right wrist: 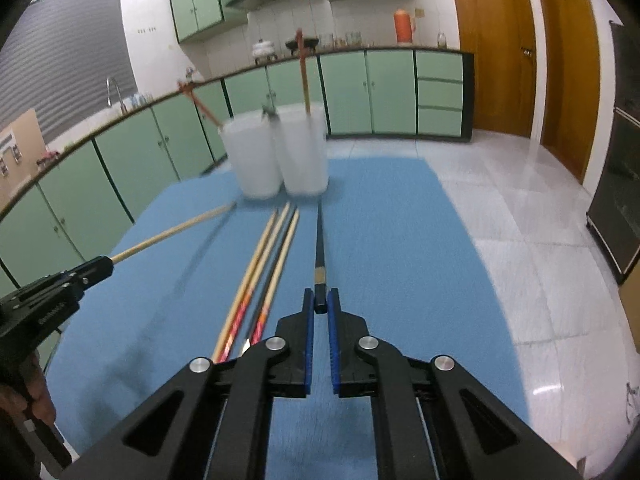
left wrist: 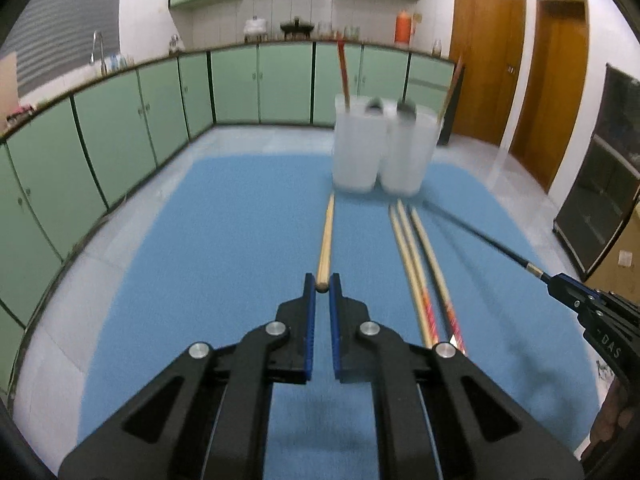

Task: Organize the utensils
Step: 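Carry both chopsticks to the white holder and drop them in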

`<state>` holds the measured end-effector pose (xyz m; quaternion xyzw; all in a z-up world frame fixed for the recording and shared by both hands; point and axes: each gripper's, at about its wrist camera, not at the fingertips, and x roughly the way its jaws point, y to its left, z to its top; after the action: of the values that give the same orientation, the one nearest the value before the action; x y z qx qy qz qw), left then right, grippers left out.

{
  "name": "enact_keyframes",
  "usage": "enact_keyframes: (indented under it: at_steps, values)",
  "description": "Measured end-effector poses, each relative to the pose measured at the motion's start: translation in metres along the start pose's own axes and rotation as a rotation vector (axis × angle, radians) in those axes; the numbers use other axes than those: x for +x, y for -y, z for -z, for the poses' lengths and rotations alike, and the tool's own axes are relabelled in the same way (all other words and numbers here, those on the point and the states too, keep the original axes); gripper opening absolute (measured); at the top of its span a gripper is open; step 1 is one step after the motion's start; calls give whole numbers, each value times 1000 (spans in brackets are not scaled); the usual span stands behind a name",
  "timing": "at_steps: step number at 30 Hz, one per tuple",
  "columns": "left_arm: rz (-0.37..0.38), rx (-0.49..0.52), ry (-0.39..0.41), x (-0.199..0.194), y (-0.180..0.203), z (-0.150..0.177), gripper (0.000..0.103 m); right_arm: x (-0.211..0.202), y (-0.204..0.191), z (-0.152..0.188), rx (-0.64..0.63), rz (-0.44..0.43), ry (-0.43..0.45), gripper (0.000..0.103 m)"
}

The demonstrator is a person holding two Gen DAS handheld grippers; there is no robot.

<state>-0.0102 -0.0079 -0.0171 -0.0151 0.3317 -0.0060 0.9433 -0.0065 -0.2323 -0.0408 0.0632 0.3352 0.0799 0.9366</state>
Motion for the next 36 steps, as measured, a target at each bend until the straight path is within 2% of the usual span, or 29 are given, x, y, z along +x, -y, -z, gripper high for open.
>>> enact_keyframes:
  at_steps: [9, 14, 19, 25, 30, 36]
  values:
    - [63, -22, 168, -34, 1, -67, 6, -32, 6, -65, -12, -46, 151, 6]
    - [115, -25, 216, -38, 5, -99, 6, -34, 11, -108, 0, -130, 169, 6]
    - [157, -37, 229, -32, 8, -125, 6, -33, 5, -141, -47, -157, 172, 6]
    - [184, -38, 267, -38, 13, -140, 6, -37, -4, -167, -85, -208, 183, 6]
    - [192, -37, 345, -47, 18, -170, 6, -46, -13, -203, -109, -228, 246, 6]
    - [196, -26, 463, -52, 32, -220, 6, -47, -24, -251, -126, -211, 325, 6]
